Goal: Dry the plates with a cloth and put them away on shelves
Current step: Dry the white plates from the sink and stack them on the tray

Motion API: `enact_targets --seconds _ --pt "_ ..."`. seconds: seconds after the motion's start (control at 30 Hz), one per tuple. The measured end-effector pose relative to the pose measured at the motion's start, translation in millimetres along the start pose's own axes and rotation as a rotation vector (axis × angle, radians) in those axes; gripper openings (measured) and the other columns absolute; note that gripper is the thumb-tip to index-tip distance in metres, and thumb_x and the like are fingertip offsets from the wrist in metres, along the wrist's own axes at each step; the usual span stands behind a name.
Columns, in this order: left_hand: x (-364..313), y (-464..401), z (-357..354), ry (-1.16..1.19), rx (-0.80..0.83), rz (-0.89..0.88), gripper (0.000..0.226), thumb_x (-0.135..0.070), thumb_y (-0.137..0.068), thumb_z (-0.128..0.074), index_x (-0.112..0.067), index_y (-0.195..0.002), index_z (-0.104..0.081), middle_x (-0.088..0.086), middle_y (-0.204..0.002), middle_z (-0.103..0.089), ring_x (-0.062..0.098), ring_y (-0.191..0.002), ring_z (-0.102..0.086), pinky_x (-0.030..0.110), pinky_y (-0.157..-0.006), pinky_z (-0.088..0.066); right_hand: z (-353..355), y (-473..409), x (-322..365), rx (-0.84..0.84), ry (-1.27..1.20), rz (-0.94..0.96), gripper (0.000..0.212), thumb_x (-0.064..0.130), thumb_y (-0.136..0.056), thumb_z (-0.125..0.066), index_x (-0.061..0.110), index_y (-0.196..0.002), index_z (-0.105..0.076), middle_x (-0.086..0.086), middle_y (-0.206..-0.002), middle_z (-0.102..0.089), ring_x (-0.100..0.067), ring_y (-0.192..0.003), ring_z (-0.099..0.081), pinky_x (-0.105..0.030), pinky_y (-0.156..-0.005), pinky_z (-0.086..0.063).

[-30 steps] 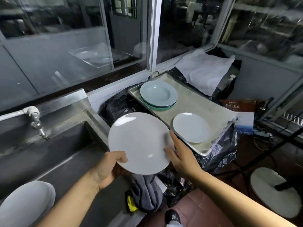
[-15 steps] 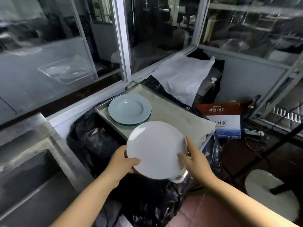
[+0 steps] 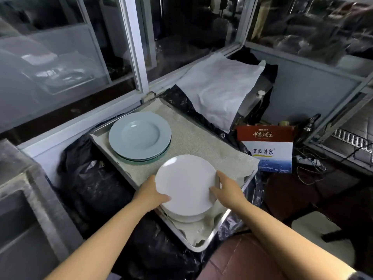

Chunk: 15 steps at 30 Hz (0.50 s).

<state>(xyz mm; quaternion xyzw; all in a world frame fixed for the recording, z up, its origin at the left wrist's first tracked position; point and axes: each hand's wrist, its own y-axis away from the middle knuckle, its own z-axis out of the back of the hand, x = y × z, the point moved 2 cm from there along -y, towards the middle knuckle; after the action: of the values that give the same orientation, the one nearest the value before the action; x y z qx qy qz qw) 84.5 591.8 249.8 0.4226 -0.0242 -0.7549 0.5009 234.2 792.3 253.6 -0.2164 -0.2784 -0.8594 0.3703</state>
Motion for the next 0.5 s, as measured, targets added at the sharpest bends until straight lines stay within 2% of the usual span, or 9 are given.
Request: enact_targets --seconds 0.03,0.17,0.33,0.5 --pt "1.3 -7.1 -3.6 -0.056 0.008 0.022 0.079 -0.04 -0.057 -0.075 -0.022 -0.128 -0.048 -0.008 -0.114 -0.062 0.017 -0.104 -0.058 0.032 -0.084 -0.053 -3.3 -6.5 -2.3 0.015 0.015 -0.013 0.019 0.021 -0.09 -0.058 0.015 -0.104 -0.048 -0.002 -0.096 -0.062 -0.026 -0.087 -0.058 -0.039 -0.076 -0.047" --pt "2.4 -25.5 -15.5 -0.277 0.031 0.071 0.082 -0.039 -0.072 -0.077 -0.009 -0.136 -0.035 0.004 -0.125 -0.058 0.024 -0.114 -0.056 0.03 -0.084 -0.05 -16.1 -24.8 -8.1 0.074 0.105 -0.051 0.014 0.017 -0.09 -0.049 0.017 -0.1 -0.04 -0.001 -0.09 -0.057 -0.027 -0.082 -0.054 -0.038 -0.07 -0.043" --pt "7.1 -38.6 -23.1 -0.531 0.073 0.067 0.08 -0.054 -0.076 -0.07 -0.008 -0.132 -0.037 0.003 -0.124 -0.058 0.023 -0.115 -0.057 0.036 -0.095 -0.047 -27.3 -36.4 -14.4 0.123 0.197 -0.06 0.032 0.018 -0.093 -0.047 0.011 -0.124 -0.04 -0.009 -0.108 -0.063 -0.029 -0.087 -0.055 -0.036 -0.071 -0.041" --pt "11.0 -43.2 -34.3 -0.675 0.097 0.052 0.083 -0.061 -0.078 -0.064 -0.007 -0.134 -0.034 0.001 -0.127 -0.057 0.022 -0.119 -0.054 0.043 -0.106 -0.03 -33.6 -38.5 -19.1 0.142 0.246 -0.061 0.031 0.018 -0.094 -0.043 0.01 -0.124 -0.038 -0.003 -0.087 -0.053 -0.026 -0.075 -0.048 -0.035 -0.062 -0.036"
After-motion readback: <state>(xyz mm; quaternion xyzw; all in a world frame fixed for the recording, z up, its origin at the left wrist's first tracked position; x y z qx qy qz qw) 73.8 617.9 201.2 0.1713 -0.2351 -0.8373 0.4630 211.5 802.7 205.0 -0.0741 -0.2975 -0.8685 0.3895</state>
